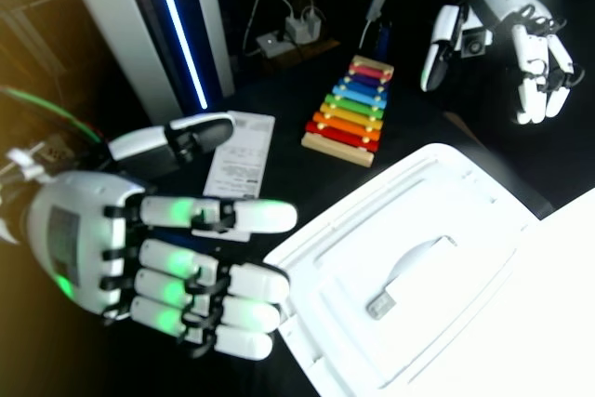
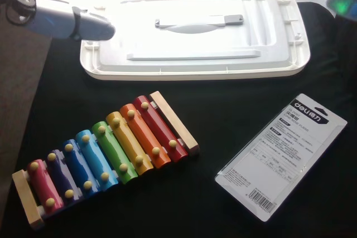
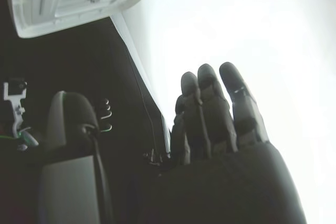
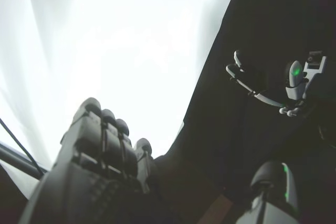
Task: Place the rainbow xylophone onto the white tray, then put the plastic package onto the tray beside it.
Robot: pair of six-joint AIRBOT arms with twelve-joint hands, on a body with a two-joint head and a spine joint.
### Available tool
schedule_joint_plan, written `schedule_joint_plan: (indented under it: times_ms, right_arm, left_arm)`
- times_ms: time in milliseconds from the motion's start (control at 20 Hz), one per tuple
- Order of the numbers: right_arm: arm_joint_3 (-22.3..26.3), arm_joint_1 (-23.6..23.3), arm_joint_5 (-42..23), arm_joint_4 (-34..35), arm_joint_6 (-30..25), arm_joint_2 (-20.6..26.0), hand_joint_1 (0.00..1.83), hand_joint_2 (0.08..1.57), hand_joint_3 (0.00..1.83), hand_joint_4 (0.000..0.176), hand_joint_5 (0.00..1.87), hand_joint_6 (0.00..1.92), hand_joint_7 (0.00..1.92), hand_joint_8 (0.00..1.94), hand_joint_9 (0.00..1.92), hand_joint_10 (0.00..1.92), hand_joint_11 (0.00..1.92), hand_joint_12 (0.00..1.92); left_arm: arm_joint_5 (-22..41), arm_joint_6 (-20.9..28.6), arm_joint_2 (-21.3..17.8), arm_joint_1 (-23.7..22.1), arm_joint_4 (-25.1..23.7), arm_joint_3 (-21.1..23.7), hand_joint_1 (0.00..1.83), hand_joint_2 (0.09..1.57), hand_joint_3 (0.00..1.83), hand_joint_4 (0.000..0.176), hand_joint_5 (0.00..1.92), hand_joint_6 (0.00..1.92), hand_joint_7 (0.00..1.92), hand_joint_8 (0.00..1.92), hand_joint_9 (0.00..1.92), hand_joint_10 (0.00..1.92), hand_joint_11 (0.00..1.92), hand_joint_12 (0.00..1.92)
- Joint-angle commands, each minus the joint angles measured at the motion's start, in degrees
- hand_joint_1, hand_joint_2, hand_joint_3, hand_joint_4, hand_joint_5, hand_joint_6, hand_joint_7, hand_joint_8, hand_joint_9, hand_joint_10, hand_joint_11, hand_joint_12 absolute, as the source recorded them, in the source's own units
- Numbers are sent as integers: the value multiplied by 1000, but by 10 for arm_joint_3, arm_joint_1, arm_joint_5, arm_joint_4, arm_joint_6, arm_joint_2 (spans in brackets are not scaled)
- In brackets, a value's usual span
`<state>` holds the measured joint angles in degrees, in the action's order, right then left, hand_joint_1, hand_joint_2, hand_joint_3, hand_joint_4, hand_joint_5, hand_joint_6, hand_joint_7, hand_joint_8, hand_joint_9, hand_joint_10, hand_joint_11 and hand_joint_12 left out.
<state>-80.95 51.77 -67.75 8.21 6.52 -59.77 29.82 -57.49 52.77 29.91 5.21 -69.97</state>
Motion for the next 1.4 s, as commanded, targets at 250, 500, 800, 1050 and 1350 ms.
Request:
schedule_joint_plan:
  times_ms: [250,500,800,1050,1350]
  right_arm:
    - [-4,-4,-64,15,-7,-3,473,900,0,50,319,1,346,5,274,18,0,890]
    - [-6,-4,-64,12,-7,-9,451,891,2,58,316,1,326,0,249,0,0,764]
    - [-9,-4,-61,8,-17,-12,464,914,2,56,297,0,272,1,203,1,0,621]
    - [-10,-4,-61,5,-20,-12,429,882,0,79,272,0,256,0,198,0,0,612]
    - [-12,-4,-57,3,-20,-13,427,887,0,80,280,3,257,3,200,0,0,611]
  left_arm:
    - [48,0,3,-9,-6,-5,561,911,1,0,156,1,293,2,357,5,0,888]
    - [97,1,-33,62,7,40,639,895,0,0,114,1,257,1,231,3,0,619]
    - [224,3,-90,200,39,133,621,791,0,0,55,2,137,5,119,4,0,272]
    - [334,39,-108,298,69,177,564,768,0,0,0,0,109,2,131,4,0,465]
    - [415,39,-77,341,109,192,574,724,0,0,0,0,107,3,101,4,0,398]
